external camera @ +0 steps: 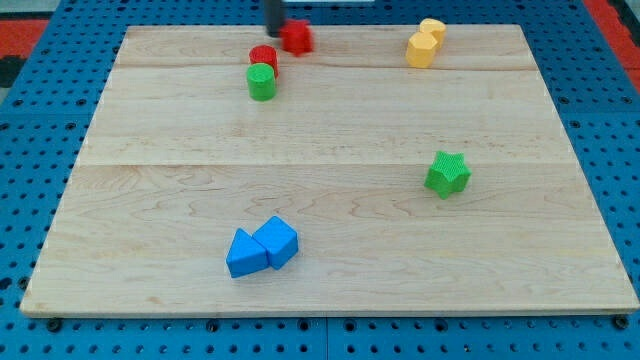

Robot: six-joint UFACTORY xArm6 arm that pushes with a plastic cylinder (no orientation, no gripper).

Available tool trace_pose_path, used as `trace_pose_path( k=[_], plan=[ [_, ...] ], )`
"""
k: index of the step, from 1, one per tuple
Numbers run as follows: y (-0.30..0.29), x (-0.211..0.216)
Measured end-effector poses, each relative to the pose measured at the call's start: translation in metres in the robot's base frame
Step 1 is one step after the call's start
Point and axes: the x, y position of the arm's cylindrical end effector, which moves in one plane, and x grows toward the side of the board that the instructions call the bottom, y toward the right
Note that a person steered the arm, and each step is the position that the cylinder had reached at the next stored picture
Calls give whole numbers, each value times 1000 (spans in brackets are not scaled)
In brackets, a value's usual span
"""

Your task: Place the red star diagonal top left to the green star

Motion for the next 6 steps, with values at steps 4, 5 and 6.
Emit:
trace_pose_path(
  k=[4,5,6],
  plan=[
    [177,75],
    [247,68],
    [258,-11]
  ],
)
